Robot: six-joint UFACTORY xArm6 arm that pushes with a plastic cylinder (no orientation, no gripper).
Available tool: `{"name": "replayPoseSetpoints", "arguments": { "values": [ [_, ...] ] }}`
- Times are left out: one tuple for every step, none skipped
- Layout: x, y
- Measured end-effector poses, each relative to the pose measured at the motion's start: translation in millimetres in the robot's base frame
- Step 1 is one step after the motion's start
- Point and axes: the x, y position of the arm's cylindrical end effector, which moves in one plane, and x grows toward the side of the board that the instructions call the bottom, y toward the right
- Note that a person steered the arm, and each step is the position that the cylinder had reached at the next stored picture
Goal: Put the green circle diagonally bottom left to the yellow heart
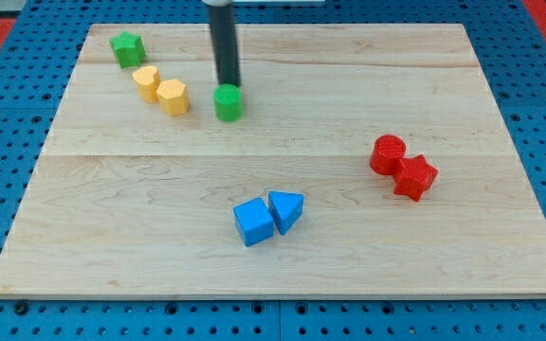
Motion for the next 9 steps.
{"name": "replayPoseSetpoints", "arguments": {
  "values": [
    [27,-20],
    [80,-5],
    [86,45],
    [111,12],
    [91,-51],
    [89,-108],
    [136,-104],
    [98,-126],
    [48,-143]
  ]
}}
